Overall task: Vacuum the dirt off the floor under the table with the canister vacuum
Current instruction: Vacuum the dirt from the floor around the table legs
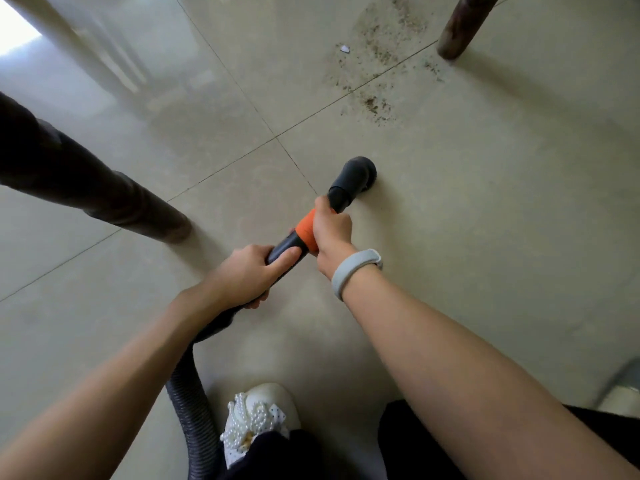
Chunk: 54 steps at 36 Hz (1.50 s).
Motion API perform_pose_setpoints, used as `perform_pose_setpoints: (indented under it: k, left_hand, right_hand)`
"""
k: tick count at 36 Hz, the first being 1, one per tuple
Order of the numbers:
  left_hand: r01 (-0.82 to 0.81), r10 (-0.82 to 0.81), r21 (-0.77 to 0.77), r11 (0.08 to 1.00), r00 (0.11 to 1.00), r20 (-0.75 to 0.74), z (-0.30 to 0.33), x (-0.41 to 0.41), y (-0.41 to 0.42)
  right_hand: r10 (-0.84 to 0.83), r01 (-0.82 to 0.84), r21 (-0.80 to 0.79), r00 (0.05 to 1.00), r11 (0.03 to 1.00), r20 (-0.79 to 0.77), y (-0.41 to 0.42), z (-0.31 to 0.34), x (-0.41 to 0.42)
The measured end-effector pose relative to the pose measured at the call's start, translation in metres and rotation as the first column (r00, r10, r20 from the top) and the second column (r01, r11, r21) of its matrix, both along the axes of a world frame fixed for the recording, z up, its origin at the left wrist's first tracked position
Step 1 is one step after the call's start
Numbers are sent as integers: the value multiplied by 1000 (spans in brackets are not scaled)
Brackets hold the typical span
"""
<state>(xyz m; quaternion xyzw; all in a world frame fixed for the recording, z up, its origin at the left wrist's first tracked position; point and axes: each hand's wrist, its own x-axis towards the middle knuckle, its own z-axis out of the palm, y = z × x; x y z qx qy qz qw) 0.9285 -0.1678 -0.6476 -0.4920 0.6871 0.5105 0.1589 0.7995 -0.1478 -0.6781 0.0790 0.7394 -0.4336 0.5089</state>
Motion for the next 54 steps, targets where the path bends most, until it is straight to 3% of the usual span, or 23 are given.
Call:
perform_pose_setpoints:
  k: [6, 10, 18, 22, 28, 35, 44, 49, 54]
  left_hand:
    - [428, -418, -79, 900, 901, 117, 10, 3, 18]
    - [568, -542, -162, 807, 821, 176, 10, 0, 23]
    - [324, -313, -117, 939, 944, 102, 3, 29, 22]
    - [222, -210, -78, 972, 968, 140, -1, 59, 15]
    - [-52, 51, 39, 998, 998, 35, -14, 100, 25]
    - [-101, 95, 45, 994, 990, 108, -9, 146, 47]
    - [-206, 202, 77, 975, 978, 56, -8, 154, 53]
    - [-230, 223, 135, 964, 973, 64, -14, 172, 63]
    - [-236, 222, 232, 944, 971, 83, -10, 182, 62]
  right_hand:
    - [-339, 338, 41, 939, 940, 51, 65, 1, 17]
    - [-438, 438, 29, 891, 899, 120, 86, 4, 16]
    - [-246, 245, 16, 965, 969, 96, 59, -3, 36]
    - [-117, 113, 35, 982, 993, 149, 48, 1, 54]
    - [68, -79, 77, 989, 994, 134, 27, 2, 62]
    - [96, -99, 10, 980, 995, 173, 38, -16, 113]
    - [105, -107, -11, 935, 994, 339, 48, -20, 138]
    - [76, -81, 11, 965, 997, 251, 41, -27, 121]
    - [86, -98, 23, 948, 995, 305, 53, -28, 139]
